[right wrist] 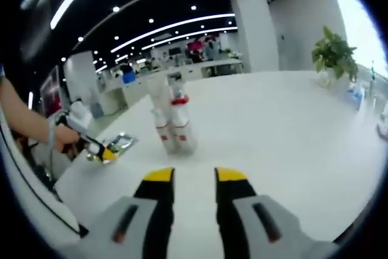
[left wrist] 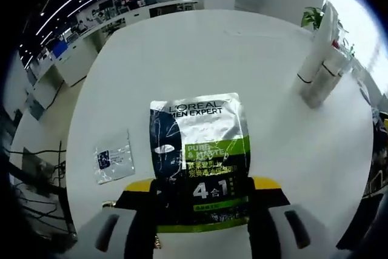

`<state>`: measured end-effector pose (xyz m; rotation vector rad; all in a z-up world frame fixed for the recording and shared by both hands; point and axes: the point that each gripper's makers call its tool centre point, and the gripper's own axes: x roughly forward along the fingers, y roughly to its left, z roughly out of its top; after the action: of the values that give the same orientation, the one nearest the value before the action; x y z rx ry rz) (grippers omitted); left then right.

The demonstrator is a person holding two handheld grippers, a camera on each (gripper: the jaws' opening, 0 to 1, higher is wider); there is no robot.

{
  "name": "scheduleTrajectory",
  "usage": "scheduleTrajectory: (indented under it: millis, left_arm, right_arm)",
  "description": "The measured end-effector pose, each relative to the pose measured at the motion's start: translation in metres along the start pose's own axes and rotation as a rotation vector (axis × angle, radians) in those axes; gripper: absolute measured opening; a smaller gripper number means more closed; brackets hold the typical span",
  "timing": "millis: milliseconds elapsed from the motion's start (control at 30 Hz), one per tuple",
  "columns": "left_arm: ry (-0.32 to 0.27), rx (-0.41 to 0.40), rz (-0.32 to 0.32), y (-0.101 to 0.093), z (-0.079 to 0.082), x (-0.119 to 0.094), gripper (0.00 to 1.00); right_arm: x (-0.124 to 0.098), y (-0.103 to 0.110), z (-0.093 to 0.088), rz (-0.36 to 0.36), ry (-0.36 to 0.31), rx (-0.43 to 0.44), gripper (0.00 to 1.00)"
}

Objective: Arrange the skincare products in the storage area until every visible bottle or jar stands upright without overlapping.

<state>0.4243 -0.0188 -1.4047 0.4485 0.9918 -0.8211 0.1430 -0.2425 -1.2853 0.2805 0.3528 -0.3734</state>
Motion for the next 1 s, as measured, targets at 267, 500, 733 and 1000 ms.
scheduleTrajectory:
  millis: [267, 500, 733, 1000]
  left_arm:
    - [0.026, 0.053, -0.040, -0.014, -0.005, -0.005, 0.40]
    - [0.010, 0.042, -0.073, -0.023, -0.012, -0.007, 0.20]
    - [-0.150, -0.214, -0.256, -0.055, -0.001, -0.030, 0.12]
    - [-0.400, -0.355, -0.466, -0.105, 0.030, -0.113, 0.11]
  right_arm:
    - [-0.011, -0.024, -0.009, -0.036, -0.002, 0.080, 0.23]
    - [-0.021, -0.031, -0.006, -0.036, -0.018, 0.079, 0.22]
    - [-0.011, -0.022, 0.000, 0.081, -0.030, 0.280, 0.22]
    - [0.028, 0.081, 0.051, 0.478, -0.012, 0.307, 0.29]
